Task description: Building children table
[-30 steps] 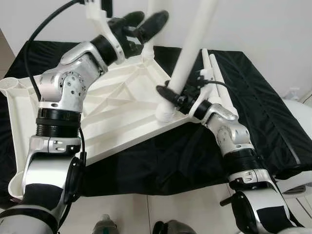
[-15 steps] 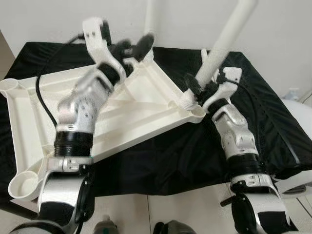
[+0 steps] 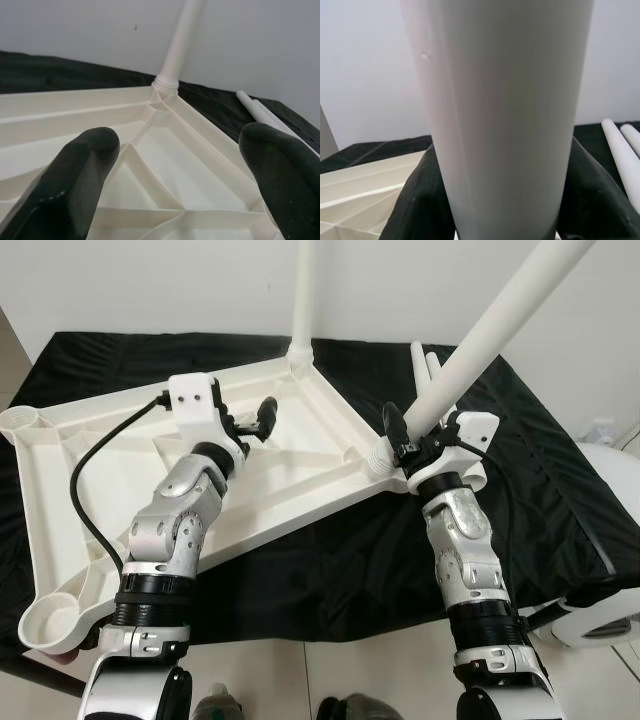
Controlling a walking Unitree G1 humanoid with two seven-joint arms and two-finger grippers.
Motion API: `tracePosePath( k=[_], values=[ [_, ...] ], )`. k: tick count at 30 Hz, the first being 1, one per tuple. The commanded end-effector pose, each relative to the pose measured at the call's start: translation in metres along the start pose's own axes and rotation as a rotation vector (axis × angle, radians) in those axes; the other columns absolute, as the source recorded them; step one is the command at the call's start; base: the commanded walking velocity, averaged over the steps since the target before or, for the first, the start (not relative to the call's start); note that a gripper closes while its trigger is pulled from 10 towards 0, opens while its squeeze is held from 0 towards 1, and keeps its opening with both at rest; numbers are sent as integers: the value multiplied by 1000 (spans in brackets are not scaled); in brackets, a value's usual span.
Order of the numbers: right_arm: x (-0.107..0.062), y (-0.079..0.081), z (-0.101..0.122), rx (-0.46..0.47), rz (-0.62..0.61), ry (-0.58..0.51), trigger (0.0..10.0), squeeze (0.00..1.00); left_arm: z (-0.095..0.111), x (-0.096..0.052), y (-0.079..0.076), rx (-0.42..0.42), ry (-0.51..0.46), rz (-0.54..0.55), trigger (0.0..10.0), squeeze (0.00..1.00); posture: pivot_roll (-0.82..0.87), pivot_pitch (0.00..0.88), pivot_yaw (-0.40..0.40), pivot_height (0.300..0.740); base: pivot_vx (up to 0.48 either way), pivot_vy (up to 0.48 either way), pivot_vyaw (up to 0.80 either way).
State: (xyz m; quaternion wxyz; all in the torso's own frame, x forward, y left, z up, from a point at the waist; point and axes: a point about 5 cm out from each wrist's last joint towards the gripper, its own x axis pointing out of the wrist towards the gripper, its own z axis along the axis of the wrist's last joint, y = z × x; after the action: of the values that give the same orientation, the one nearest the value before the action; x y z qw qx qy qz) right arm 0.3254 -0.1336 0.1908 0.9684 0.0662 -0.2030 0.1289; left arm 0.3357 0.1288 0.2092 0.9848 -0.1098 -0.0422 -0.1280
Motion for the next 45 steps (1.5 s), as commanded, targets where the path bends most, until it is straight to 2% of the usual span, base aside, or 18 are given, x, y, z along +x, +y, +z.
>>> tracePosePath(
  k=[1, 3, 5, 7, 9, 11, 12, 14, 16, 19, 22, 24, 31, 40, 45],
  values=[
    [-1, 0, 4, -11, -8, -25, 10000, 0, -2, -1, 0, 23, -1, 15, 10000, 0, 33, 0, -76, 740, 0, 0, 0],
    [-2, 2, 3, -9, -12, -31, 10000, 0, -7, -7, 2, 92, 3, 47, 10000, 0, 41, 0, -98, 740, 0, 0, 0],
    [-2, 2, 3, -9, -12, -31, 10000, 0, -7, -7, 2, 92, 3, 47, 10000, 0, 41, 0, -98, 740, 0, 0, 0],
    [0, 1, 5, -25, -20, -34, 10000, 0, -11, -13, -1, 133, -15, 42, 10000, 0, 44, 0, -108, 740, 0, 0, 0],
    [2, 1, 6, -34, -23, -33, 10000, 0, -12, -15, -3, 143, -22, 30, 10000, 0, 45, 0, -107, 740, 0, 0, 0],
    [2, -2, 8, -51, -52, -39, 10000, 0, -13, -15, -13, 125, -19, -31, 10000, 0, 45, 0, -100, 740, 0, 0, 0],
    [2, -2, 8, -51, -52, -39, 10000, 0, -13, -15, -13, 125, -19, -31, 10000, 0, 45, 0, -100, 740, 0, 0, 0],
    [3, -4, 10, -59, -72, -48, 10000, 0, -18, -12, -27, 129, 23, -113, 10000, 0, 42, 0, -80, 740, 0, 0, 0],
    [3, -5, 10, -62, -77, -50, 10000, 0, -21, -10, -31, 138, 45, -144, 10000, 0, 41, 0, -77, 740, 0, 0, 0],
    [3, -10, 12, -79, -105, -59, 10000, 0, -33, -6, -45, 215, 127, -234, 10000, 0, 34, 0, -55, 740, 0, 0, 0],
    [2, -14, 13, -97, -127, -65, 10000, 0, -41, -4, -52, 252, 172, -280, 10000, 0, 28, 0, -45, 740, 0, 0, 0],
    [0, -21, 15, -111, -169, -71, 10000, 0, -53, -2, -66, 288, 235, -358, 10000, 0, 12, 0, -25, 740, 0, 0, 0],
    [-4, -23, 16, -131, -190, -76, 10000, 0, -69, -6, -85, 353, 307, -483, 10000, 0, 8, 0, -12, 740, 0, 0, 0],
    [-2, -26, 18, -141, -211, -86, 10000, 0, -80, -5, -93, 419, 364, -563, 10000, 0, 5, 0, -11, 740, 0, 0, 0],
    [-1, -27, 20, -149, -213, -88, 10000, 0, -82, -2, -96, 424, 387, -589, 10000, 0, 2, 0, -13, 740, 0, 0, 0]
  ],
)
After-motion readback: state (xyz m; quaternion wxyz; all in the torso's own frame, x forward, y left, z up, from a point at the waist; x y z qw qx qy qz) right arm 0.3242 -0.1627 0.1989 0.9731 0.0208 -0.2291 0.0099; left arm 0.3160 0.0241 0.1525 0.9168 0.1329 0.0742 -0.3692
